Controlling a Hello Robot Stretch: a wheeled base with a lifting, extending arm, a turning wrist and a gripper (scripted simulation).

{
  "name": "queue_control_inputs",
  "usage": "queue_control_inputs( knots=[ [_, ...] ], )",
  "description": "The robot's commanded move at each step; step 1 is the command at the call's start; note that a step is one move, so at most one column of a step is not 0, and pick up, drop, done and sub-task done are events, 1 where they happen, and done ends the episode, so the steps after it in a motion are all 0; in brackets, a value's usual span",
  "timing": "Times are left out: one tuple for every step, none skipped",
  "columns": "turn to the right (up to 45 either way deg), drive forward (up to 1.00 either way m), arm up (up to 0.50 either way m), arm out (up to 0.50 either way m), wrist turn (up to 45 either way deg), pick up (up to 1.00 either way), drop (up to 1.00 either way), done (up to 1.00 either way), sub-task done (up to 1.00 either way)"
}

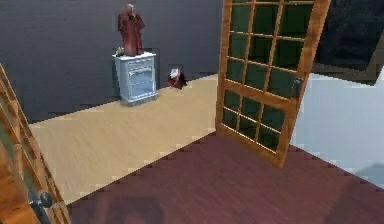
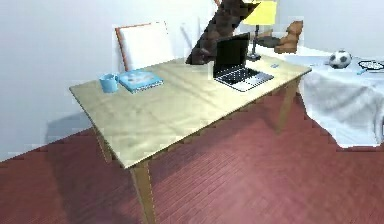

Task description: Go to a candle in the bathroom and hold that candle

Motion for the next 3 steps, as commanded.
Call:
queue_control_inputs(
  knots=[
    [12.0,0.00,0.00,0.00,0.0,0.00,0.00,0.00,0.00],
    [0.0,0.75,0.00,0.00,0.0,0.00,0.00,0.00,0.00],
    [-45.0,0.00,0.00,0.00,0.0,0.00,0.00,0.00,0.00]
  ],
)
